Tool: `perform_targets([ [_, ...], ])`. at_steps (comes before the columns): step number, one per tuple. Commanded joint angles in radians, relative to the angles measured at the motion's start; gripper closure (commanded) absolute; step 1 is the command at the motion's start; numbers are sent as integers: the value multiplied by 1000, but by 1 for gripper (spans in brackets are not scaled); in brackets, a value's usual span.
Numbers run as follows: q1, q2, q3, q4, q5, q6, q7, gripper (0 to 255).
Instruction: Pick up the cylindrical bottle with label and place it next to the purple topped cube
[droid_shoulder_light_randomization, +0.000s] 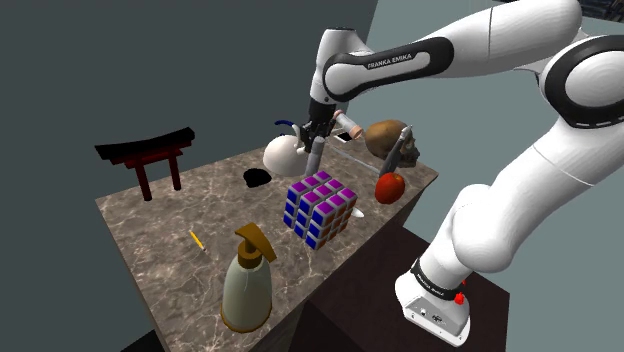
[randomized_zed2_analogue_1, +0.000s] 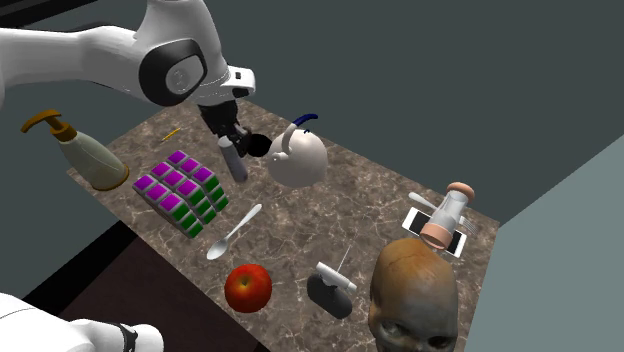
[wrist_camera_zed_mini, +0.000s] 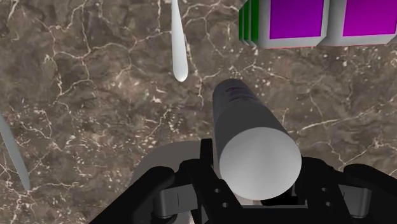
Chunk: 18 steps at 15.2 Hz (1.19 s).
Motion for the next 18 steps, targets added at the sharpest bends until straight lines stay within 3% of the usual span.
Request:
perform_targets([
  [1, 0, 10, -1, -18, 1, 29, -1, 255],
  [12, -1, 79, -7, -99, 7, 179, -5, 255],
  [18, -1, 79, -7, -99, 7, 179, -5, 255],
])
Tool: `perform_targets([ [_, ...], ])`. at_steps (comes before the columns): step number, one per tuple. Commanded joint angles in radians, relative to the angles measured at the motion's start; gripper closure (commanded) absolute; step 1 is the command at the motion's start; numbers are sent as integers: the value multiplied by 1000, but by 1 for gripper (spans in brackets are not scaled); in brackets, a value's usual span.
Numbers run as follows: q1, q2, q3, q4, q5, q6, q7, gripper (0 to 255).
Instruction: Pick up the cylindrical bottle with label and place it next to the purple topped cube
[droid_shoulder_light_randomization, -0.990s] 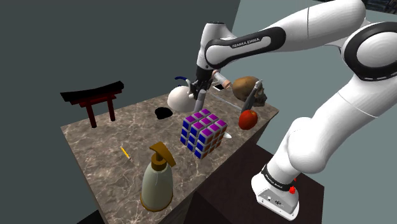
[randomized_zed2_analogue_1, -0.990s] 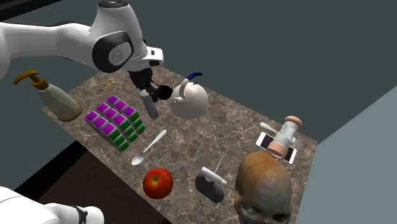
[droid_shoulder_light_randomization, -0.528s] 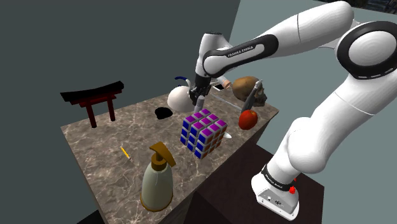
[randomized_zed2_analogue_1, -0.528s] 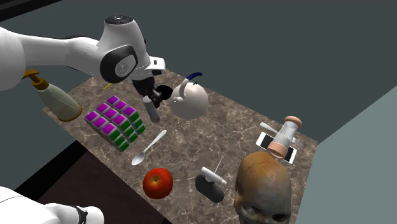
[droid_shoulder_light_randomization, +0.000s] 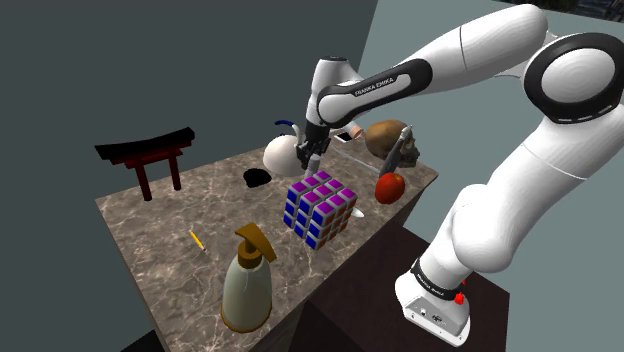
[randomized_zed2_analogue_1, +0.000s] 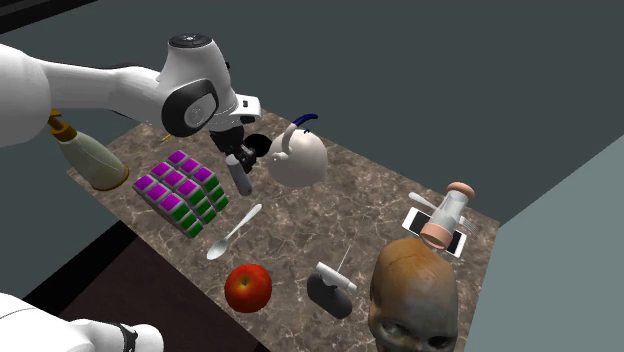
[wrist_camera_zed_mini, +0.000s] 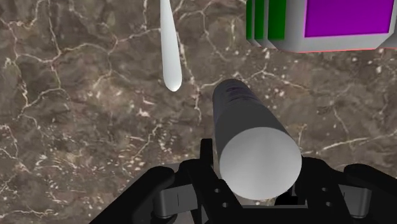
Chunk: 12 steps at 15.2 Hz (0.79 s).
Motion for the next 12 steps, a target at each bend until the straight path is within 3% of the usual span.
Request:
perform_targets([
  [1, 0, 0, 0, 0, 0, 0, 0, 255],
  [2, 0, 0, 0, 0, 0, 0, 0, 255],
  [3, 0, 0, 0, 0, 0, 0, 0, 0],
  [8, 0, 0, 0, 0, 0, 0, 0, 0],
  [12, 1, -66, 6, 66, -7, -132, 6, 0],
])
